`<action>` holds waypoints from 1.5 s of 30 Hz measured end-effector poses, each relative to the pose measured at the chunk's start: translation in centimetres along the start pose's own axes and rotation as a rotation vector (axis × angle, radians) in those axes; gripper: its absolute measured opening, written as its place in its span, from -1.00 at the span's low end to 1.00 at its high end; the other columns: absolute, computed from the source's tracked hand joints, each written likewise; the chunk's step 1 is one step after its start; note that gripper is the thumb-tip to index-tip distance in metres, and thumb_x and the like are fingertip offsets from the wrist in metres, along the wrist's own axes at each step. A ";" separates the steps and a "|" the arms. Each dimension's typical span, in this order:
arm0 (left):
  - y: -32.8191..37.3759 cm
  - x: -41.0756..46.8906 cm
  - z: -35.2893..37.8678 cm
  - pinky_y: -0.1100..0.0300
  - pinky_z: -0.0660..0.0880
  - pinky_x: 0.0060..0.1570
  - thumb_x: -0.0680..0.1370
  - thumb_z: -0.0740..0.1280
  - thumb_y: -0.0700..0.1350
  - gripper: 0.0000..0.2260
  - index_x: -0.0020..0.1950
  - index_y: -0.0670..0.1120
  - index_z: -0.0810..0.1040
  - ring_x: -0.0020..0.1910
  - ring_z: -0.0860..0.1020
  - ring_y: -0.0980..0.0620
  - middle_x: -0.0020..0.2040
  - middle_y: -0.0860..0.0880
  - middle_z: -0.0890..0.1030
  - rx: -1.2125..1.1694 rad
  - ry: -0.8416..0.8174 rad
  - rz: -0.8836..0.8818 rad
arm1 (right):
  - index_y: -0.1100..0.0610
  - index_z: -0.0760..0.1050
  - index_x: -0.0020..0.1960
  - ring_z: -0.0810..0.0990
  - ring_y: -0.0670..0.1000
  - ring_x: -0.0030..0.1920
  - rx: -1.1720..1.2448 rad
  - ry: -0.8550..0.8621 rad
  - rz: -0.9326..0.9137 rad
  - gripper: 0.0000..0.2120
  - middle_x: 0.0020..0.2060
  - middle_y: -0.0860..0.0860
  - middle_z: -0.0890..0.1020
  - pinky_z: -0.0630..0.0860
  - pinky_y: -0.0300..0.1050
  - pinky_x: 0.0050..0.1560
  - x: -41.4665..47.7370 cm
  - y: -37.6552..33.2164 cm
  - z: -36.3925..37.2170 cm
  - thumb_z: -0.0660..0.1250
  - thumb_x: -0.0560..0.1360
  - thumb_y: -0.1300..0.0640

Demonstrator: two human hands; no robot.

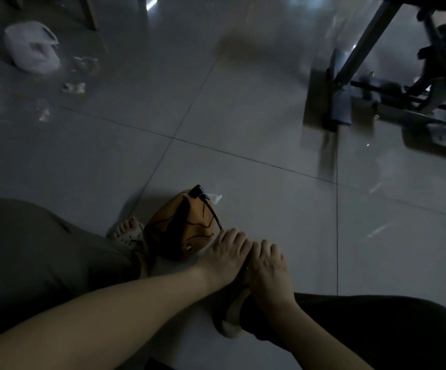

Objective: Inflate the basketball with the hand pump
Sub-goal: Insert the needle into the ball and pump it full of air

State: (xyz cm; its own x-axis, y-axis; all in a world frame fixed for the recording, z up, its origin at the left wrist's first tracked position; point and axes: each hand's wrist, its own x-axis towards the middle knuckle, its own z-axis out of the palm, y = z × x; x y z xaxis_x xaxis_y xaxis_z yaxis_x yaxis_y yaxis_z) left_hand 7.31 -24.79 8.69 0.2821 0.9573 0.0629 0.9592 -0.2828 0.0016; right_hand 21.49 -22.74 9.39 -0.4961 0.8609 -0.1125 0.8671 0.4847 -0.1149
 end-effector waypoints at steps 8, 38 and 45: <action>-1.0 0.7 -6.3 0.03 0.47 0.10 0.56 0.07 -0.13 -0.76 0.14 -0.12 0.45 0.04 0.46 -0.11 0.07 -0.12 0.50 -0.093 -0.004 0.064 | 0.15 0.47 0.07 0.44 0.05 -0.17 0.089 0.145 -0.065 -0.71 -0.11 0.07 0.46 0.50 -0.09 -0.24 -1.5 0.1 -5.7 0.16 0.38 0.18; 0.0 0.5 -0.3 0.06 0.41 -0.16 0.53 0.23 -0.11 -0.89 0.04 -0.08 0.40 -0.13 0.41 -0.07 -0.07 -0.09 0.48 -0.018 -0.061 -0.038 | 0.10 0.39 0.08 0.33 0.05 -0.16 -0.059 -0.061 0.002 -0.86 -0.08 0.06 0.41 0.46 -0.03 -0.14 0.2 0.1 -0.5 0.25 0.53 0.13; -0.9 1.2 -7.2 0.01 0.46 0.04 0.53 0.09 -0.09 -0.77 0.07 -0.10 0.47 0.00 0.43 -0.09 0.00 -0.09 0.49 -0.202 0.068 0.032 | 0.14 0.43 -0.01 0.41 0.07 -0.21 0.043 0.194 -0.015 -0.80 -0.14 0.09 0.45 0.28 -0.11 -0.27 -1.1 -0.2 -7.4 0.29 0.37 0.18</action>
State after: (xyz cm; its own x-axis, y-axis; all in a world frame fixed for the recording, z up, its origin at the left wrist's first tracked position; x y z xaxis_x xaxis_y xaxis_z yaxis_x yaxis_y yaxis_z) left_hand 6.69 -23.80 15.96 0.3043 0.9432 0.1335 0.9244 -0.3262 0.1976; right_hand 22.17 -22.69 16.83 -0.4875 0.8693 0.0813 0.8549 0.4941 -0.1578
